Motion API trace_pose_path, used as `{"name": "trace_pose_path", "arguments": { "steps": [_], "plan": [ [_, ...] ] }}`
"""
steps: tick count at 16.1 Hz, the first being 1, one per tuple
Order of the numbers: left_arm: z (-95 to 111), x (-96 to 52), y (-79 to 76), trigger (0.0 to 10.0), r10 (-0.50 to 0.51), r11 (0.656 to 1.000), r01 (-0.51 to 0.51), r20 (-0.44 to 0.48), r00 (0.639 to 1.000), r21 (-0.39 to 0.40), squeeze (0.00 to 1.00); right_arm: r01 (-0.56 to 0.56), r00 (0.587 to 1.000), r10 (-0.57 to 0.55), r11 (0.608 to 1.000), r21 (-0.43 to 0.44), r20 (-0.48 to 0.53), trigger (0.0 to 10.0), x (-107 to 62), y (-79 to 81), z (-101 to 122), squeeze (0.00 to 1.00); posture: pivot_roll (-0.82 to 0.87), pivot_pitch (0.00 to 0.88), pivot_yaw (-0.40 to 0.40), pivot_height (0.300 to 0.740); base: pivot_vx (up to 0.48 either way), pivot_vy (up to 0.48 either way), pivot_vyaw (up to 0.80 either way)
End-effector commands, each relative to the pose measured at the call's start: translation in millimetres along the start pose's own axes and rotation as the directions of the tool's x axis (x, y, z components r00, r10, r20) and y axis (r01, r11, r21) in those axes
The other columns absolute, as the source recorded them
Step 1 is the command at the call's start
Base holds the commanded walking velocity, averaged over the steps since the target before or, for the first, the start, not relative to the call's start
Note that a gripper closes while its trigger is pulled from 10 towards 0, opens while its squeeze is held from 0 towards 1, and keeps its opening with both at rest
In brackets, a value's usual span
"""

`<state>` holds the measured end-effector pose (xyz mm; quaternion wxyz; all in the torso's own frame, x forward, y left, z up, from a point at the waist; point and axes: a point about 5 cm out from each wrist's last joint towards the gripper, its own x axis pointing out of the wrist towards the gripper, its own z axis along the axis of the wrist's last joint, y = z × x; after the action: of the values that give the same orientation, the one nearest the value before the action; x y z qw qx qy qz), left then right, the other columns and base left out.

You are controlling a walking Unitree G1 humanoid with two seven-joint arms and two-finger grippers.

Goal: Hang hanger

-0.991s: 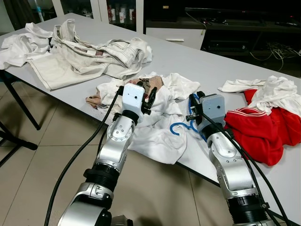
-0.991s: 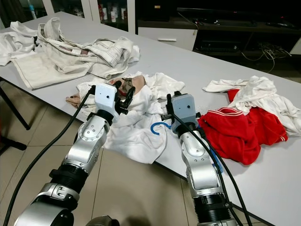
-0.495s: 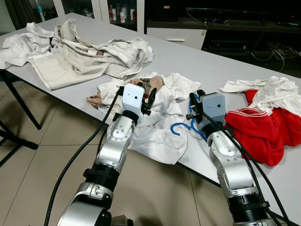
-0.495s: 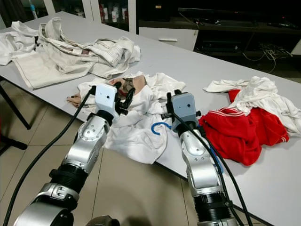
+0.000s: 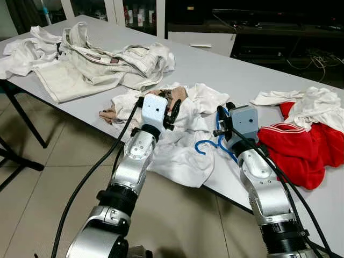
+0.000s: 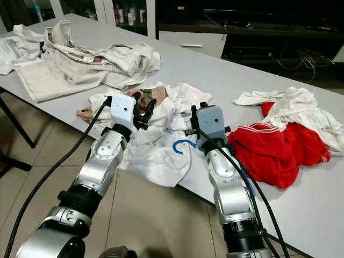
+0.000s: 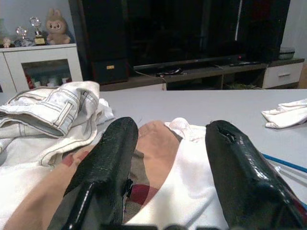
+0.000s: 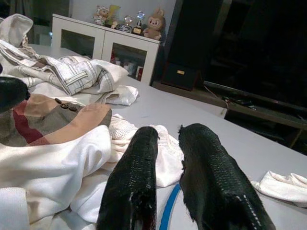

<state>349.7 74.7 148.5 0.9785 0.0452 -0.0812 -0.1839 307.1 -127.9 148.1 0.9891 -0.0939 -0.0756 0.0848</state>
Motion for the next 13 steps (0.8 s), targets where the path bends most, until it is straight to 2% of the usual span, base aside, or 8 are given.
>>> {"name": "trace_pose_path", "arguments": {
  "steps": [1,9,13],
  "plan": [
    [2.2,3.1,-2.1,10.0,-0.014,1.000,0.015,-0.002,1.000,0.012,0.00,0.010,1.000,-0.009,1.000,-0.010,0.029,10.0,4.4,-2.7,6.0,0.00,0.03,0.000,0.003,0.723,0.270,0.000,0.00],
    [2.7,3.8,-2.4,10.0,-0.010,1.000,0.010,0.004,1.000,0.009,0.00,0.011,0.999,-0.010,1.000,-0.009,0.032,10.0,5.6,-2.9,6.7,0.00,0.03,0.000,0.001,0.723,0.273,0.000,0.00],
    [3.5,3.1,-3.7,10.0,-0.013,1.000,0.013,0.017,1.000,0.002,0.00,0.014,0.999,-0.013,1.000,-0.011,0.029,10.0,4.9,-4.0,6.0,0.00,0.03,0.000,-0.001,0.723,0.000,0.000,0.00]
  ]
}}
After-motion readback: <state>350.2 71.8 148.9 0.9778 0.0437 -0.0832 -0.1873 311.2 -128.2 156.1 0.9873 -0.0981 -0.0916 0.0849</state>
